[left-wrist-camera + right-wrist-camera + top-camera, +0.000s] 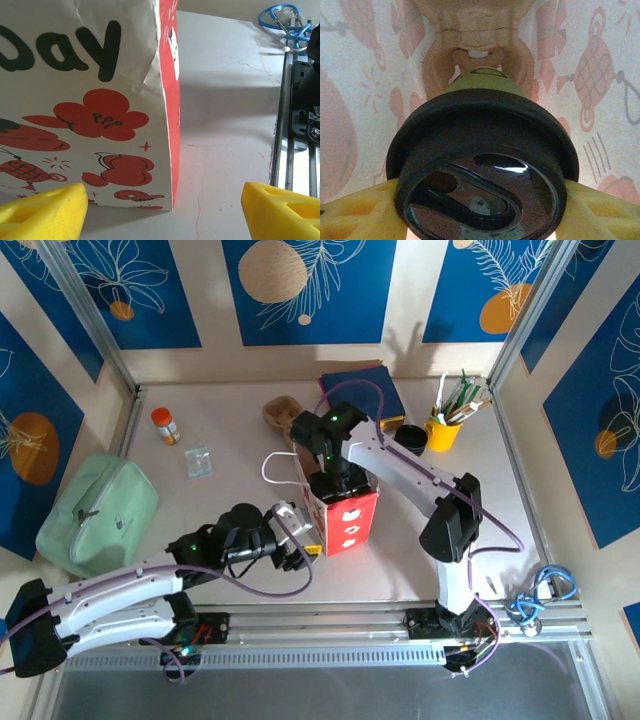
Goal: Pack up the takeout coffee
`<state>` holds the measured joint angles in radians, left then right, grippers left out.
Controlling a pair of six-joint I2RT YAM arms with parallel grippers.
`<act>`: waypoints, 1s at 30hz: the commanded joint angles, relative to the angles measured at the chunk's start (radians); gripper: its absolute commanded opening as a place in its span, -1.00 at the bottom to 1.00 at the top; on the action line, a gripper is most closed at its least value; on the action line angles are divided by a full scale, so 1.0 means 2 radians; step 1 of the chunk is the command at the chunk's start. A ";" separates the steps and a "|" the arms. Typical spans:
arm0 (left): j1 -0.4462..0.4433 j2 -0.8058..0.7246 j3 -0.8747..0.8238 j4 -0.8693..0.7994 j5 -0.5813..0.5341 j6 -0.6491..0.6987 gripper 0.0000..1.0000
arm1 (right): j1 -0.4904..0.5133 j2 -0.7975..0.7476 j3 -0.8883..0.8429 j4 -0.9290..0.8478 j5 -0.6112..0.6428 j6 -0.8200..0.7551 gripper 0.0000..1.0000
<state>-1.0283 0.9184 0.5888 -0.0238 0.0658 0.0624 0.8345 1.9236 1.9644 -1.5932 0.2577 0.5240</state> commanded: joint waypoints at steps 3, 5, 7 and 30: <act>-0.004 0.009 0.005 -0.005 -0.005 0.011 0.61 | 0.005 -0.035 -0.013 0.014 -0.008 0.006 0.24; -0.004 0.010 0.007 -0.006 -0.005 0.012 0.61 | 0.005 -0.039 -0.017 0.018 -0.003 0.006 0.23; -0.004 0.010 0.008 -0.007 -0.005 0.013 0.61 | 0.005 -0.045 -0.028 0.028 -0.003 0.005 0.22; -0.004 0.021 0.017 -0.011 -0.001 0.010 0.62 | -0.008 -0.057 -0.063 0.070 -0.002 -0.004 0.22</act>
<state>-1.0283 0.9646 0.5919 -0.0353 0.0662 0.0696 0.8223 1.8343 1.8488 -1.4498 0.2584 0.5232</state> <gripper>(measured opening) 0.807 0.643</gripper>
